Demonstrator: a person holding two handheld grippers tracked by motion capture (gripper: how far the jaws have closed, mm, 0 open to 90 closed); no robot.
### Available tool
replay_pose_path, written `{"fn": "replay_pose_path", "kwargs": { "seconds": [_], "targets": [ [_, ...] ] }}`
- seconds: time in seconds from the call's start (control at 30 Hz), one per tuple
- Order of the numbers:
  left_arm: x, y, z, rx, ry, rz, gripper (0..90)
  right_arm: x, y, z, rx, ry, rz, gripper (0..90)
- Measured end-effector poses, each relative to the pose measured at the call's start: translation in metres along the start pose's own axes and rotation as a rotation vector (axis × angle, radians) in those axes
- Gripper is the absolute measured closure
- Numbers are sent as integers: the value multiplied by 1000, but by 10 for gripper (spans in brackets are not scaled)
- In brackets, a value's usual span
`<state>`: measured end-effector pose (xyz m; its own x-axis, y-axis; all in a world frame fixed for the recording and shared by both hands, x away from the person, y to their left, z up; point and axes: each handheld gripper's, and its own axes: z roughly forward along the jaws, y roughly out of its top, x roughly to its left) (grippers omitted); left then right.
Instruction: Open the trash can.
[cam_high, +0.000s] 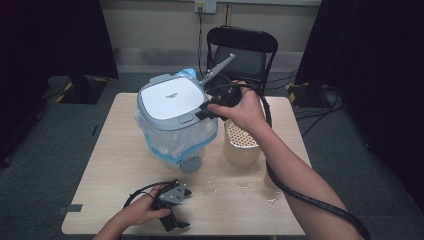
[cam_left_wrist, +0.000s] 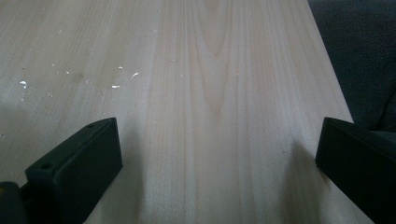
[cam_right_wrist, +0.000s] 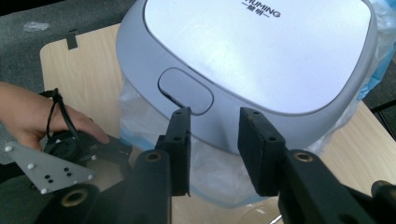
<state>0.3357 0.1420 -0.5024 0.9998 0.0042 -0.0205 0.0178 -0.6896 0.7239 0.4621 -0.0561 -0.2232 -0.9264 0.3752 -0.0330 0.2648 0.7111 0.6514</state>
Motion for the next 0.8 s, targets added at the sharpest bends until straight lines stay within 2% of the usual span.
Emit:
{"fn": "replay_pose_path", "kwargs": {
  "seconds": [0.03,0.23,0.37,0.47,0.57,0.67,0.8],
  "targets": [
    [0,0,0,3,0,1,0,0,3,2,5,1,5,716],
    [0,0,0,1,0,0,0,-2,10,12,1,0,22,786],
    [0,0,0,0,0,0,0,0,13,17,1,7,23,808],
    [0,0,0,0,0,0,0,1,16,22,-22,21,16,826],
    [0,0,0,-1,0,-1,0,5,17,28,-9,34,15,845],
    [0,0,0,0,0,0,0,7,16,29,-5,33,12,894],
    [0,0,0,0,0,0,0,6,14,30,-14,45,20,900]
  ]
}}
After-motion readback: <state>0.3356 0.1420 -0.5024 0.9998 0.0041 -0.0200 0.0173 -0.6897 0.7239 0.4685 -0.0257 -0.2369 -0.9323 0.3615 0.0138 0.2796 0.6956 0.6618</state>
